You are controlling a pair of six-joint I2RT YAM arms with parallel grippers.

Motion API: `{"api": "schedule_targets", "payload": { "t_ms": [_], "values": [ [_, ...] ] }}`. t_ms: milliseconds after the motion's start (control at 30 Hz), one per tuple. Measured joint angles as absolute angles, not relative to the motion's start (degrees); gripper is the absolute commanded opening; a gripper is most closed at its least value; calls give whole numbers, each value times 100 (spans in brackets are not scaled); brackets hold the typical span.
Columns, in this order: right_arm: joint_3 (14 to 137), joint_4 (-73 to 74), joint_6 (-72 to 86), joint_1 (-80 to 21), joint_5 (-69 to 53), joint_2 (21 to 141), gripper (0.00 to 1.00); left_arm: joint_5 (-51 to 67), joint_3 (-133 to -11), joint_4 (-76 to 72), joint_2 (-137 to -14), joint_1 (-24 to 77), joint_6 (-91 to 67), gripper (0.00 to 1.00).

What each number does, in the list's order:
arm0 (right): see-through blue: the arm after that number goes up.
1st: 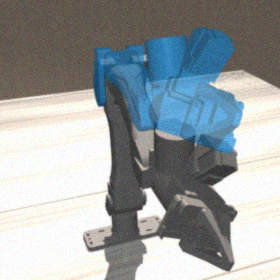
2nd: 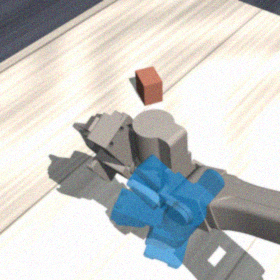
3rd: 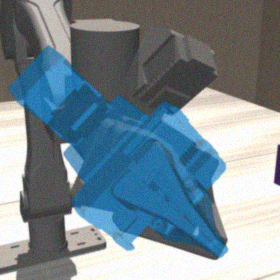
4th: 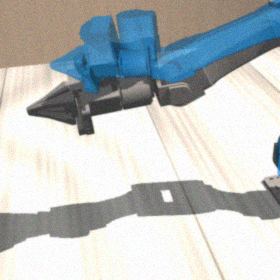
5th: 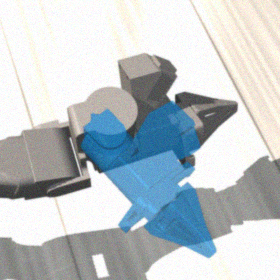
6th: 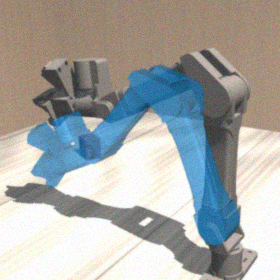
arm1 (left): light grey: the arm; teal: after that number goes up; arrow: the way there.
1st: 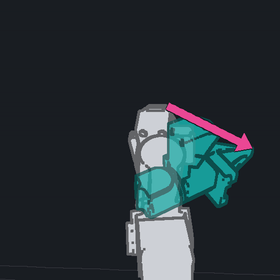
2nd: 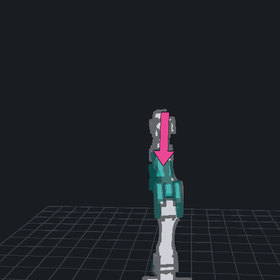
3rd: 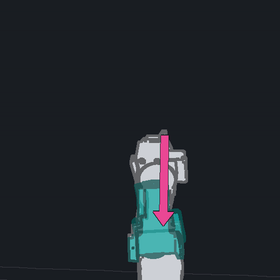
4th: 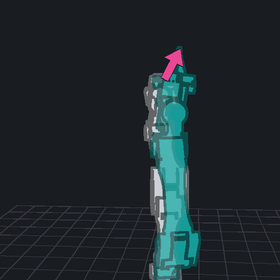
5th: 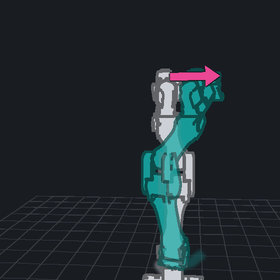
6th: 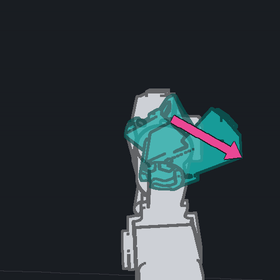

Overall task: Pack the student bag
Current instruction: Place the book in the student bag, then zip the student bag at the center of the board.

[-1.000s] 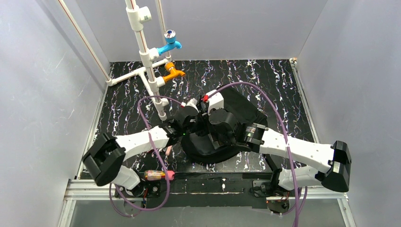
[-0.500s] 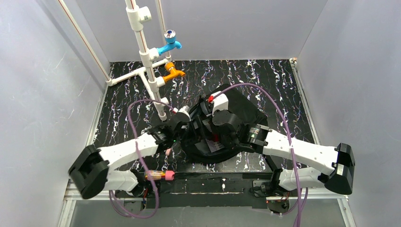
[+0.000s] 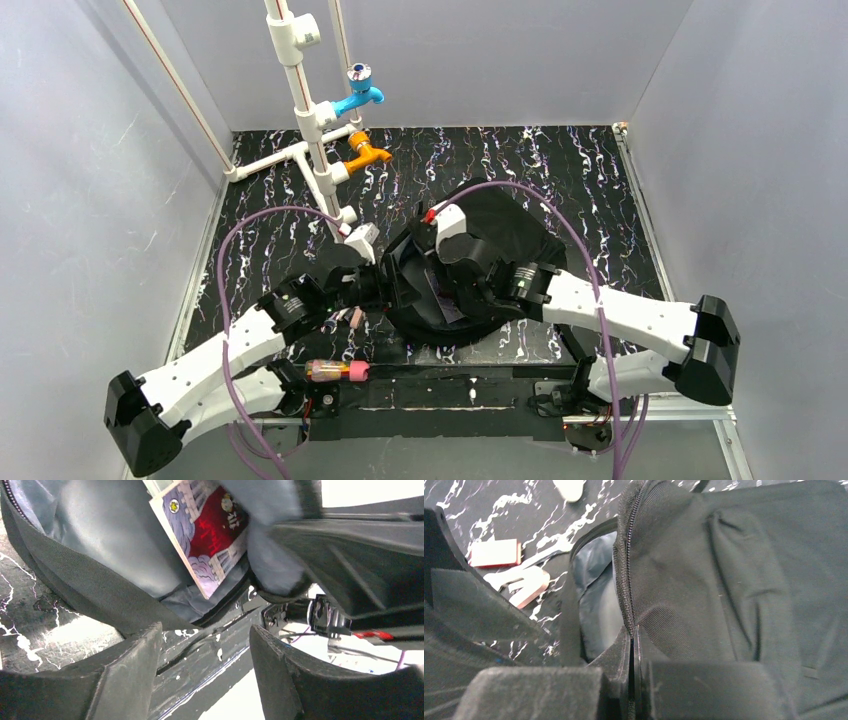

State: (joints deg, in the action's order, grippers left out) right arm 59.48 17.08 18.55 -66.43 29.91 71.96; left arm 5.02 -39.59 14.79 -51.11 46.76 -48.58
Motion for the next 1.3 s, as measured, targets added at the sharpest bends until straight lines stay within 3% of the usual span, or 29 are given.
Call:
{"api": "schedule_targets", "payload": {
  "t_ms": [100,167,300,533,567,800,900,1033,1133,1300],
  "values": [
    [6025,1723,1927,-6643,2571,7463,2,666,-3916,1522,-4786,4676,-4676,69],
    [6034,1708,1975,-6641,2296,7631,7,696,-3730,1424,-4379,4676,-4659,74],
    [6031,1704,2119,-6602,1874,7765,42,617,-3385,1450,-3538,4676,-4759,79],
    [6139,2180,2204,-5892,276,8246,83,355,-3496,1852,-3315,4670,-4893,84],
    [6139,2397,2169,-5754,202,8215,85,353,-3533,1881,-3391,4668,-4910,84],
    [5732,3371,1992,-4882,578,6779,83,574,-3822,1841,-4858,4665,-4974,77],
    [5081,3380,2075,-4182,545,6165,63,709,-3830,1747,-5468,4665,-4956,72],
    [4676,3579,2427,-3664,615,6217,56,692,-3841,1688,-5843,4661,-4849,59],
    [4471,3553,2705,-3649,480,6230,44,685,-3863,1616,-6005,4654,-4781,51],
    [4425,3548,3107,-3649,451,6392,40,694,-3865,1212,-6276,4644,-4799,42]
  ]
}}
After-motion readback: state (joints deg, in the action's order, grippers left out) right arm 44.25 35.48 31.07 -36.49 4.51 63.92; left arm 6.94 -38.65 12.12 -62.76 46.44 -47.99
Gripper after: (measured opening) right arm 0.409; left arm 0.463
